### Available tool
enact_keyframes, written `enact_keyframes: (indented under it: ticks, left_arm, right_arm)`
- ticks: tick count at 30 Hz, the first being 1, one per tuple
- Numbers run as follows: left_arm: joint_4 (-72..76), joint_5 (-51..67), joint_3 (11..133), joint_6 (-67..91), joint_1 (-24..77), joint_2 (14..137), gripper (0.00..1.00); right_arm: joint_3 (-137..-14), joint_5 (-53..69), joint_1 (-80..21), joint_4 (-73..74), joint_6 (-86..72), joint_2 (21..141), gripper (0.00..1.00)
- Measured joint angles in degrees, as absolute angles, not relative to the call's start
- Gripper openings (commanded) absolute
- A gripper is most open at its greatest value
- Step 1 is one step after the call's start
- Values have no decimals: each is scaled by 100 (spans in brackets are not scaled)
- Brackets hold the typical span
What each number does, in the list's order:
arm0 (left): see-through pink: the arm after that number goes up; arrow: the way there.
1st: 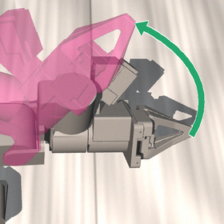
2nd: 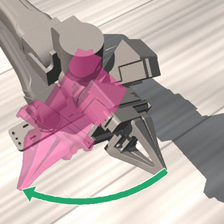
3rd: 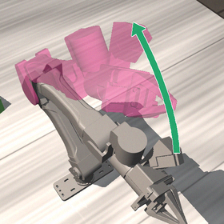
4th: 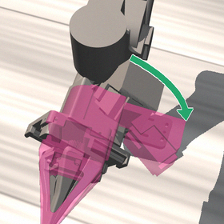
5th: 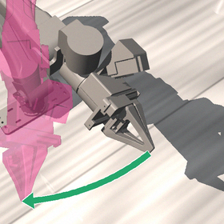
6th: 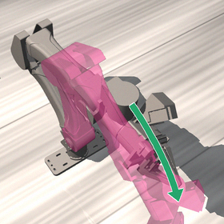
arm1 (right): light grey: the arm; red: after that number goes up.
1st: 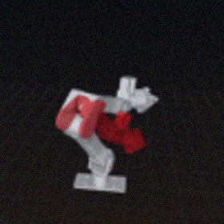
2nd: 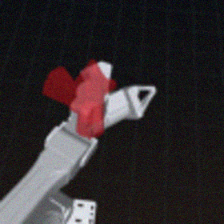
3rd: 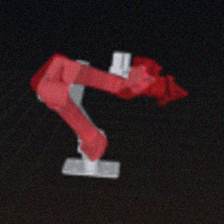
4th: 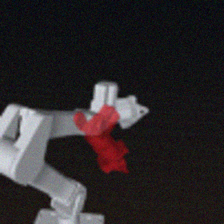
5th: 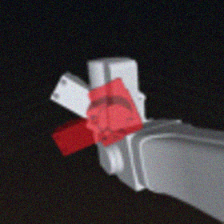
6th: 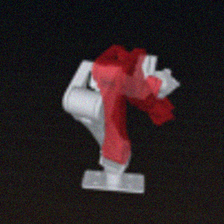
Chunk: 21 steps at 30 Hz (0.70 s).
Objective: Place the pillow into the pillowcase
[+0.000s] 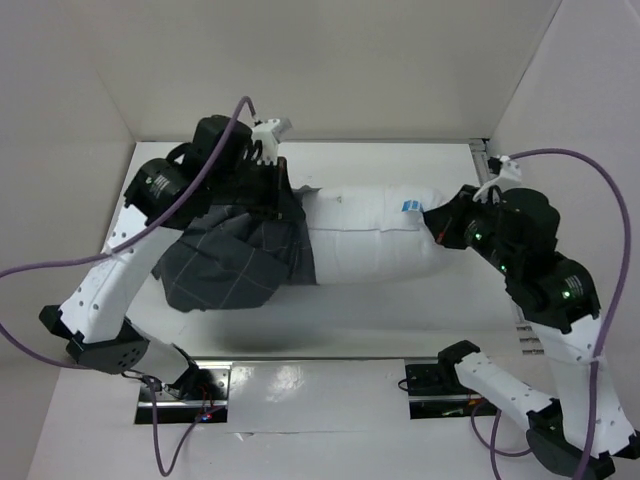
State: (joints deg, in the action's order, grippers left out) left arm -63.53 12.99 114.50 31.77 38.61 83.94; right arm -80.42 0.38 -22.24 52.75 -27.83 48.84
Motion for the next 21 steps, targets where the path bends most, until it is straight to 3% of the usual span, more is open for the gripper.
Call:
enact_keyframes:
  ticks: [4,5,6,7,9,11,12,13,17,20,21]
  left_arm:
    - [-6361,1953,12164,3170,3632,8724,4]
    - [-6329,2143,12276,3166,3485,8986,10]
    - [-6283,2329,12392,3148,3319,9273,43]
    - [-6250,2447,12525,3079,3177,9531,63]
    - [-5911,2630,13067,2952,2882,10484,98]
    - [-5520,2805,13642,2864,2628,11437,100]
    - [-5306,2856,13670,2851,2532,11754,100]
    - [-5221,2867,13616,2864,2445,11963,100]
    - [-5196,2447,13194,2849,2270,11992,97]
    - [-4998,1802,12901,2794,2279,11441,87]
    - [-4932,1627,12805,2755,2279,11207,79]
  right_arm:
    - [-8630,-296,-2226,5374,-3065,5087,0]
    - [-8635,-445,-2222,5352,-3118,5225,0]
    - [-8571,-587,-2224,5286,-3162,5422,0]
    - [-8482,-720,-2222,5225,-3168,5649,0]
    - [-8318,-978,-2167,5011,-3146,6285,14]
    - [-8440,-1168,-2060,4888,-3068,7157,40]
    - [-8637,-1253,-2012,4775,-3020,7738,59]
    - [-8860,-1337,-1944,4722,-3009,8241,66]
    - [-9671,-1590,-1712,4635,-2790,9524,80]
    - [-9671,-1590,-1619,4624,-2674,9491,88]
    - [-9668,-1588,-1608,4609,-2650,9437,88]
